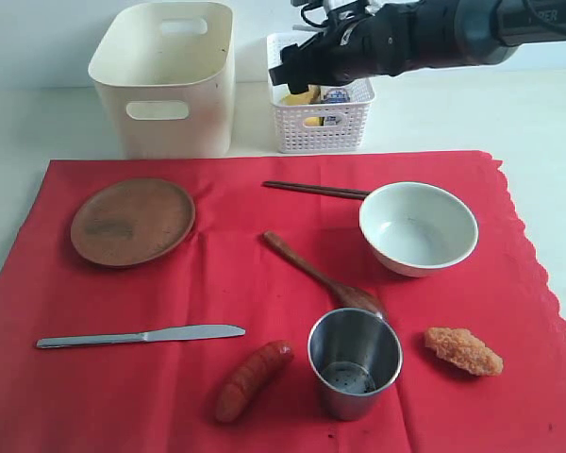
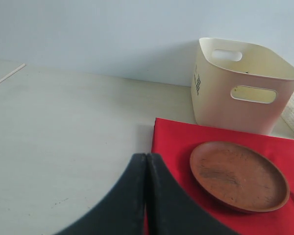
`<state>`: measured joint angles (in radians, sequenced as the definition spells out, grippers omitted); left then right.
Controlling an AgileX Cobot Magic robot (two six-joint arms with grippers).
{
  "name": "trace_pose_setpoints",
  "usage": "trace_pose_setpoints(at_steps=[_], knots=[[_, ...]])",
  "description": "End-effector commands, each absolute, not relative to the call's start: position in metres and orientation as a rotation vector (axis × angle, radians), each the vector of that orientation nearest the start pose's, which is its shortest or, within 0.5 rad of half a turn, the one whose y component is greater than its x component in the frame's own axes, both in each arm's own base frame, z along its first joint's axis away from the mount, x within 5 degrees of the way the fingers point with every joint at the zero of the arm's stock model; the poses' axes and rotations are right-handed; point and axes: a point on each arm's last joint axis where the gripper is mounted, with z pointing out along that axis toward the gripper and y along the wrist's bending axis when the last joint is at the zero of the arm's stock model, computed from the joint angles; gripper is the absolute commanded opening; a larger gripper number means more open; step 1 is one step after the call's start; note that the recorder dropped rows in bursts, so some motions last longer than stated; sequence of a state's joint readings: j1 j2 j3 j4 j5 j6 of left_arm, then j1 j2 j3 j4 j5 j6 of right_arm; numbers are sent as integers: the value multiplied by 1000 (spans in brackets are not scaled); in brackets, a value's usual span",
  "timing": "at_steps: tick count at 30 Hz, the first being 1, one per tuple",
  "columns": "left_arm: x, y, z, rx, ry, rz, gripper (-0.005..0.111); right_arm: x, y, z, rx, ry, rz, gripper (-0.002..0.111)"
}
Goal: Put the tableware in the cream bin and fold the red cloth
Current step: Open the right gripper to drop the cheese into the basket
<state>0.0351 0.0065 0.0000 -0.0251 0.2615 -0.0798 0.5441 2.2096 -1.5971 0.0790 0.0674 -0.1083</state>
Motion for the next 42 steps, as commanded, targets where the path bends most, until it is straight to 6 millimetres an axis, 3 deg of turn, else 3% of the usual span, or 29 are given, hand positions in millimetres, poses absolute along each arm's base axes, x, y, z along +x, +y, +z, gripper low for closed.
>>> trace_pose_setpoints(at_steps=[1,4,8,21,34,38,42], knots=[[55,1,190,-123,1737,-60,1,423,255,193,-644,2136,290,74],[55,1,190,-123,1737,-60,1,417,252,211,-658,2139,286,70],[55,1,190,-123,1737,-60,1,410,248,233,-659,2131,291,54],[55,1,190,-123,1737,-60,1,390,239,251,-711,2281,278,0],[55,1,190,-123,1737,-60,1,345,212,274,-696,2257,287,0],[55,1,190,-123,1737,-60,1,314,201,274,-677,2228,323,0],[55,1,190,-123,1737,-60,1,286,206,273,-718,2166,356,0]])
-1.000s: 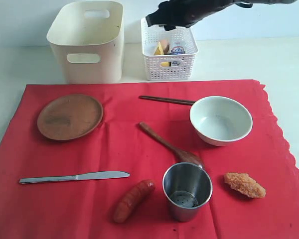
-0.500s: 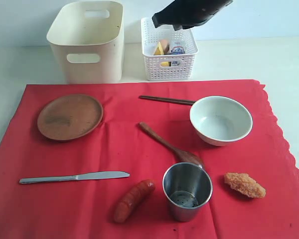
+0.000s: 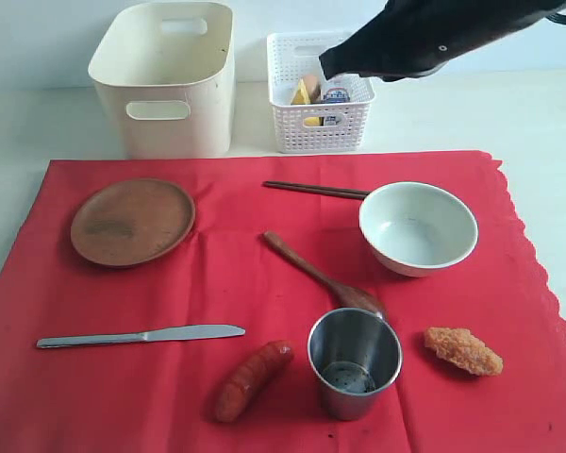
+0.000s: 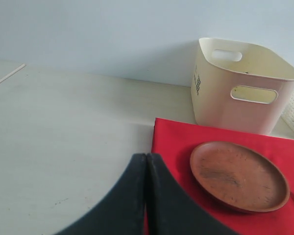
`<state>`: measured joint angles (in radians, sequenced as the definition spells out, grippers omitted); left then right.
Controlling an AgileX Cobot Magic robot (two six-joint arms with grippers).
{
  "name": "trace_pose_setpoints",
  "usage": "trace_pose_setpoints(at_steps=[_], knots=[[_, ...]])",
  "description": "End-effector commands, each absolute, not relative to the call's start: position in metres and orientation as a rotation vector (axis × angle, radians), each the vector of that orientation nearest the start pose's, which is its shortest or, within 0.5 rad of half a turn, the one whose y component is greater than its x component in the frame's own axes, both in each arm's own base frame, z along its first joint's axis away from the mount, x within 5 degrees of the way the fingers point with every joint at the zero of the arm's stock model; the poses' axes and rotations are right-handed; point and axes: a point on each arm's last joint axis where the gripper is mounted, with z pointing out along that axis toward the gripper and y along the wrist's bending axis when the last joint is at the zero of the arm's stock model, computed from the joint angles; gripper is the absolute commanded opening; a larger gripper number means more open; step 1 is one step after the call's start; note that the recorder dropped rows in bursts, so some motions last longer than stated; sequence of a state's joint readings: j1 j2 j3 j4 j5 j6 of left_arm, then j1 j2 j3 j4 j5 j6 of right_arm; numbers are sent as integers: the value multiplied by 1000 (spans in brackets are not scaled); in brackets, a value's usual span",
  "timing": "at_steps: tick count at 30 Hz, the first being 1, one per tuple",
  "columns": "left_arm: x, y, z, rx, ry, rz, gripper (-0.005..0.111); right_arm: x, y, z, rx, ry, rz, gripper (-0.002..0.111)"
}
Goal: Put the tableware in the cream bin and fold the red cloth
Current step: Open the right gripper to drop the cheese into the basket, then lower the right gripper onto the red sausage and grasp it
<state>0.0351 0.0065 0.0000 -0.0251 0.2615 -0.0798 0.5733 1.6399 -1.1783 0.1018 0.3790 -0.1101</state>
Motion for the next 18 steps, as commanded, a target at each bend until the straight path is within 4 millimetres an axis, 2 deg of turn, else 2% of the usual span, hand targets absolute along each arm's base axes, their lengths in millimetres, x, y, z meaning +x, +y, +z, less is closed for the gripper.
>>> trace_pose_setpoints(at_steps=[1,5,10,18], knots=[[55,1,190,-123,1737,-60,1,281,209,272,-718,2165,378,0],[55,1,190,-123,1737,-60,1,255,225,261,-814,2155,414,0],[55,1,190,-123,1737,-60,1,233,238,246,-912,2163,432,0],[55,1,190,-123,1737,-60,1,216,225,227,-954,2202,409,0]])
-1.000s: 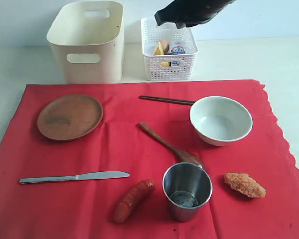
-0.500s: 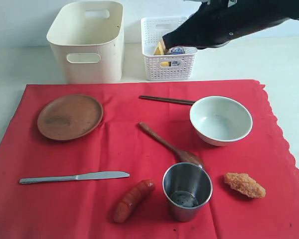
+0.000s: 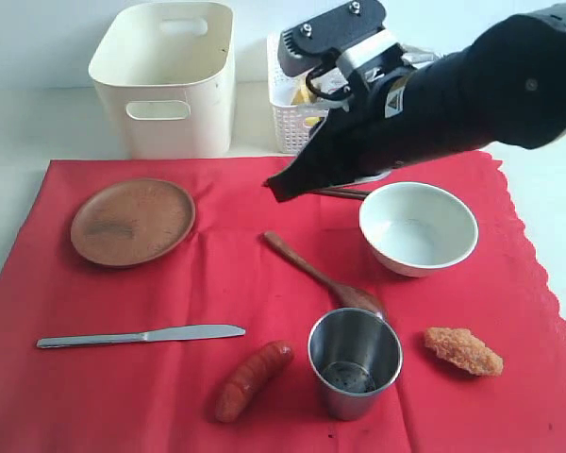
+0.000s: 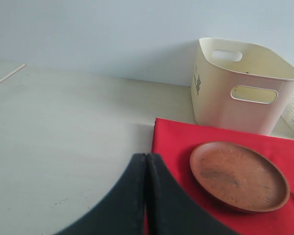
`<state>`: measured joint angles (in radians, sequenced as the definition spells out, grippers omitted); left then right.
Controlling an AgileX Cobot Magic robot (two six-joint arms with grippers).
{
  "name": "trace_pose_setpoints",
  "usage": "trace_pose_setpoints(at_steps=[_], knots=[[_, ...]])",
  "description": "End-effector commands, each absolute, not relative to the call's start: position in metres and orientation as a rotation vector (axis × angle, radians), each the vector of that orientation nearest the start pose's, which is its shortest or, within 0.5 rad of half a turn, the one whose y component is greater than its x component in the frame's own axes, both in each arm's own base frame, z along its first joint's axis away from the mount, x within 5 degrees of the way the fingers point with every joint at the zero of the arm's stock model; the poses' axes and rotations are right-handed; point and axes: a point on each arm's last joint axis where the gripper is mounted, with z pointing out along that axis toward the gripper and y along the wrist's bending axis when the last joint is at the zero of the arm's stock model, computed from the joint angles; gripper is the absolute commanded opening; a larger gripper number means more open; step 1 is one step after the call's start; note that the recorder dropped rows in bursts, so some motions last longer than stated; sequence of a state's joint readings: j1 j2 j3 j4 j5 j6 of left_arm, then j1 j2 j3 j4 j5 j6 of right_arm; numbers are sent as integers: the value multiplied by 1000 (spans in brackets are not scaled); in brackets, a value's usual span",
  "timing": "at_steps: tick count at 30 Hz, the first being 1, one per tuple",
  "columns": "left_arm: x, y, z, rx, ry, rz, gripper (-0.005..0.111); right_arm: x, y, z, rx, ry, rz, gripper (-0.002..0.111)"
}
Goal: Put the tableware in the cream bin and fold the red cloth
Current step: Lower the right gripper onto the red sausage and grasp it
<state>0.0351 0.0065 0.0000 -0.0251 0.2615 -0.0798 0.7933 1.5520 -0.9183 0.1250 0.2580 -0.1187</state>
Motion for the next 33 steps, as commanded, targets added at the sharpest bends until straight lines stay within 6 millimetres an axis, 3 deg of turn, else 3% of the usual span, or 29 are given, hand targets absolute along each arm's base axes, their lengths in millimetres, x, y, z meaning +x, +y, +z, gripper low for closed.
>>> trace_pose_setpoints(at_steps=[1,15,33], knots=[[55,1,190,-123,1737,-60,1,213,222,225,-956,2207,407,0],[55,1,190,-123,1737,-60,1,177,187,215,-981,2213,394,0],[55,1,190,-123,1737,-60,1,131,224,212,-1298,2069,467,1]])
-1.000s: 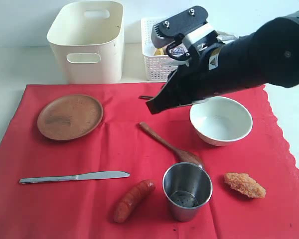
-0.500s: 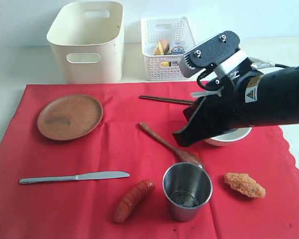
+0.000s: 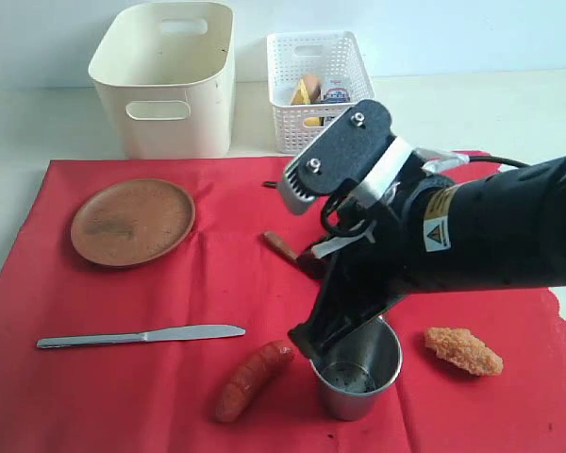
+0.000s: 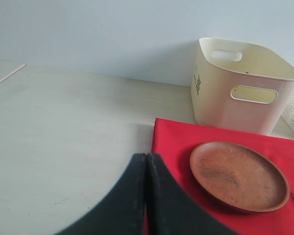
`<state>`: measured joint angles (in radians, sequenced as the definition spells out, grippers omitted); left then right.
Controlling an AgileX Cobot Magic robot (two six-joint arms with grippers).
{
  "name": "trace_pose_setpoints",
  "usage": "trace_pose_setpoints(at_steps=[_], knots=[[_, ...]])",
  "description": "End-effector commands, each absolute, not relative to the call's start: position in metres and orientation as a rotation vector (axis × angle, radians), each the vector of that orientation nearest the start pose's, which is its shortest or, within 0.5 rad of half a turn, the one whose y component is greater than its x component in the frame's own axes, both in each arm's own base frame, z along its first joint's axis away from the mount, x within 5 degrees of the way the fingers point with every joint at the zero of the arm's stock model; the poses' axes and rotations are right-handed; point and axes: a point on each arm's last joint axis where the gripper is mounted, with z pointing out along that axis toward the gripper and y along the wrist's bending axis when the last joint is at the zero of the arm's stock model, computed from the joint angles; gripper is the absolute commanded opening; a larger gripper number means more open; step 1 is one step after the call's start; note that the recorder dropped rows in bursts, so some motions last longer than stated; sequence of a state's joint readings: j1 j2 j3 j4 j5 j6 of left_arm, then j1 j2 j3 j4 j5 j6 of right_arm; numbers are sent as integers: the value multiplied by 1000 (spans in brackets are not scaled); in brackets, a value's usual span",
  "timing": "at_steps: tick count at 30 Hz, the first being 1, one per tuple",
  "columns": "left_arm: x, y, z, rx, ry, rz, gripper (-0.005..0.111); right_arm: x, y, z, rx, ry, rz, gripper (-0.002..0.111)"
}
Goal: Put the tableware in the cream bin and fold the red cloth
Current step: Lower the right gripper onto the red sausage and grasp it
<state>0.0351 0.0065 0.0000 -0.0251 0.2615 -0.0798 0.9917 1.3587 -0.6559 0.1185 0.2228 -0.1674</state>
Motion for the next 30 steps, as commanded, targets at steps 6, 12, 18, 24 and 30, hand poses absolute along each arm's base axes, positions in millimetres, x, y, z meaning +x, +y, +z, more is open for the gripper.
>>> trace_pose_setpoints(at_steps=[6,12,18,24,30], knots=[[55,1,190,-123,1737,-60,1,138,237,199,-1285,2140,463,13],[55,1,190,-123,1737,-60,1,148,261,194,-1489,2215,390,13],[55,1,190,-123,1737,-60,1,147,285,181,-1891,2147,444,9],[55,1,190,-123,1737,-60,1,150,291,167,-2027,2014,418,59],[55,1,190,-123,1737,-60,1,151,294,145,-2174,1921,391,74]])
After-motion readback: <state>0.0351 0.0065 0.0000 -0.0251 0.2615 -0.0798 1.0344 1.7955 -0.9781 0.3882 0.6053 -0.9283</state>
